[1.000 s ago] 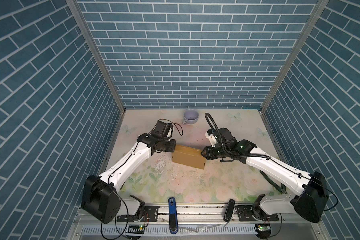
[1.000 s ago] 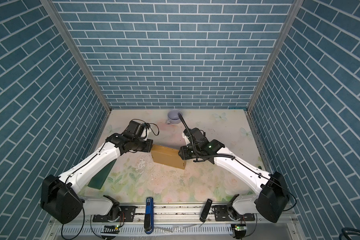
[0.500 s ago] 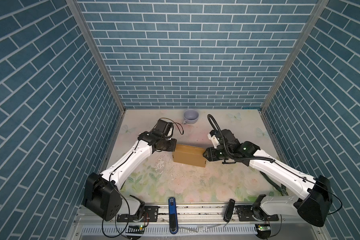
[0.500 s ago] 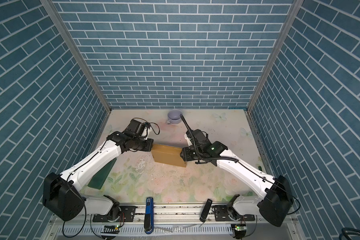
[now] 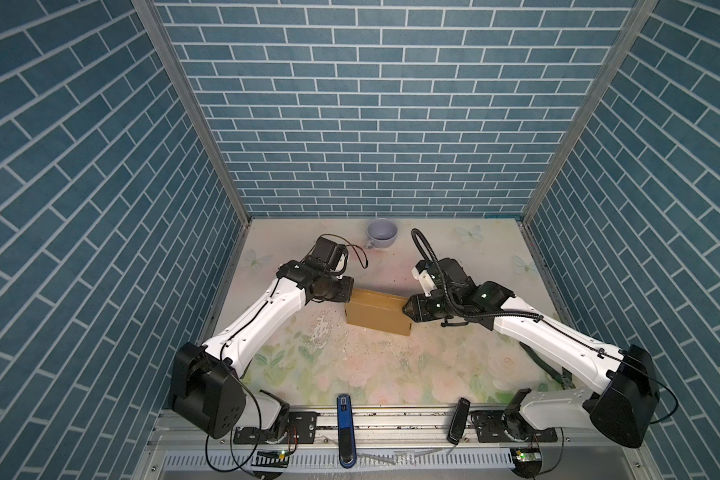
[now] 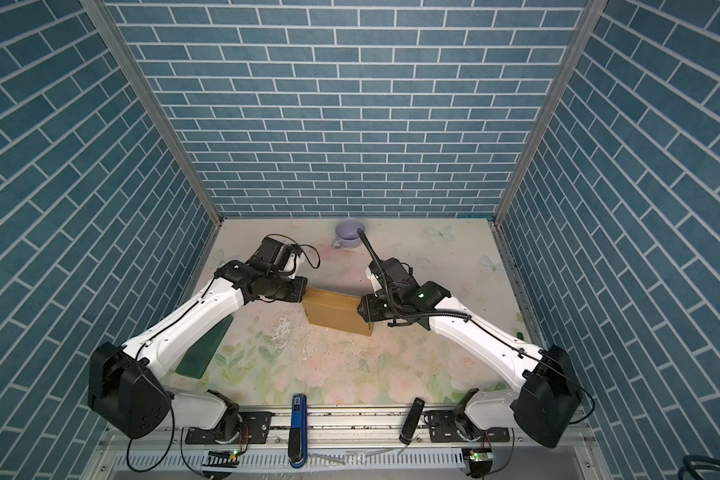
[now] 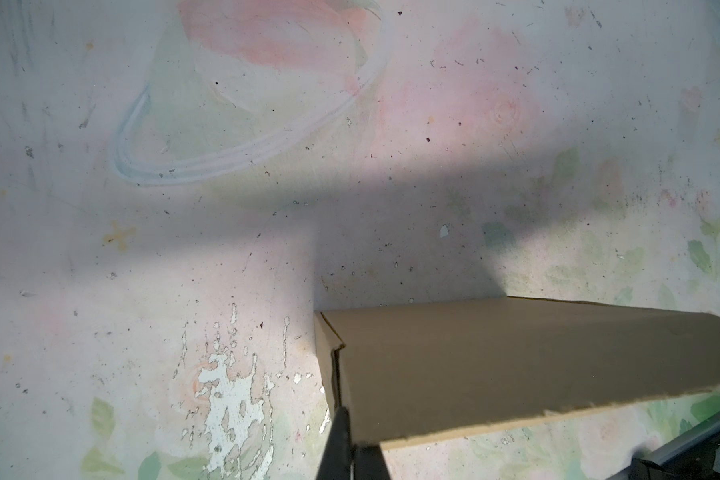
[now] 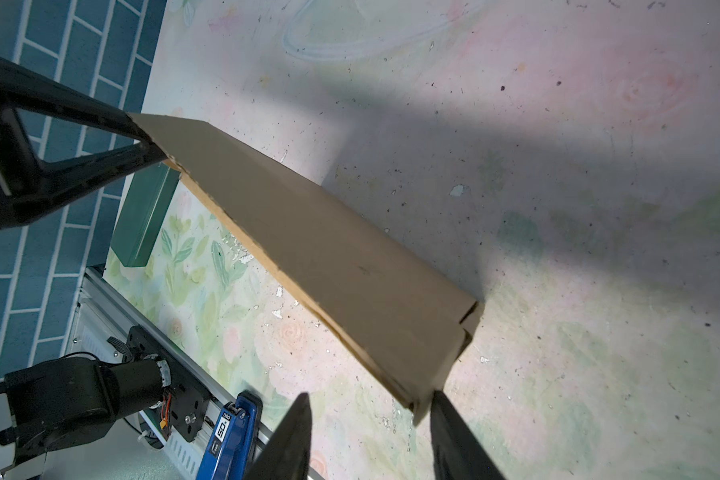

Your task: Fold the paper box

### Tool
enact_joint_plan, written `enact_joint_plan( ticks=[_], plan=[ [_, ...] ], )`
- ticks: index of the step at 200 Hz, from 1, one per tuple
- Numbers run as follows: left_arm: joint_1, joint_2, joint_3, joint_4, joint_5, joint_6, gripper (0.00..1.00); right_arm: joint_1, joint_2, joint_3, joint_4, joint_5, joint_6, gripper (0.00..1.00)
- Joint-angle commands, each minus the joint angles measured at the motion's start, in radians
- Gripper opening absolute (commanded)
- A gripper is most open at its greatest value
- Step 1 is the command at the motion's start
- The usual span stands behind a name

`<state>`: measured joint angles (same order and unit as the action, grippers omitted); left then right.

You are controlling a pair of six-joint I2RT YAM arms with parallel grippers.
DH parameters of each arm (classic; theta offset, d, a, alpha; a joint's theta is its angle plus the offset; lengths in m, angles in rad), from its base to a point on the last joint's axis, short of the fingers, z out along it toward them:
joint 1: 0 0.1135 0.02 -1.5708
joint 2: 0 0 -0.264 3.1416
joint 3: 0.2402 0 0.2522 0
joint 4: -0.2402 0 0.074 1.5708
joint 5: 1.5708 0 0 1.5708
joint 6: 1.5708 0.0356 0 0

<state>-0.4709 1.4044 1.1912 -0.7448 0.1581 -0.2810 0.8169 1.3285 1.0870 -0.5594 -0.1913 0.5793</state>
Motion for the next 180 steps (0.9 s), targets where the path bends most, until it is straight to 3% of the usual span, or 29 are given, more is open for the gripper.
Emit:
enact_joint_plan(
  ticks=[1,180],
  plan=[
    [-0.011,0.018,0.021,-0.031,0.022,-0.001,0.0,-0.001,0.014,0.02,0.035,-0.037,0.022,0.46],
    [-0.016,0.08,0.115,-0.152,0.082,0.036,0.0,-0.008,0.074,0.074,0.063,-0.089,0.005,0.46]
  ],
)
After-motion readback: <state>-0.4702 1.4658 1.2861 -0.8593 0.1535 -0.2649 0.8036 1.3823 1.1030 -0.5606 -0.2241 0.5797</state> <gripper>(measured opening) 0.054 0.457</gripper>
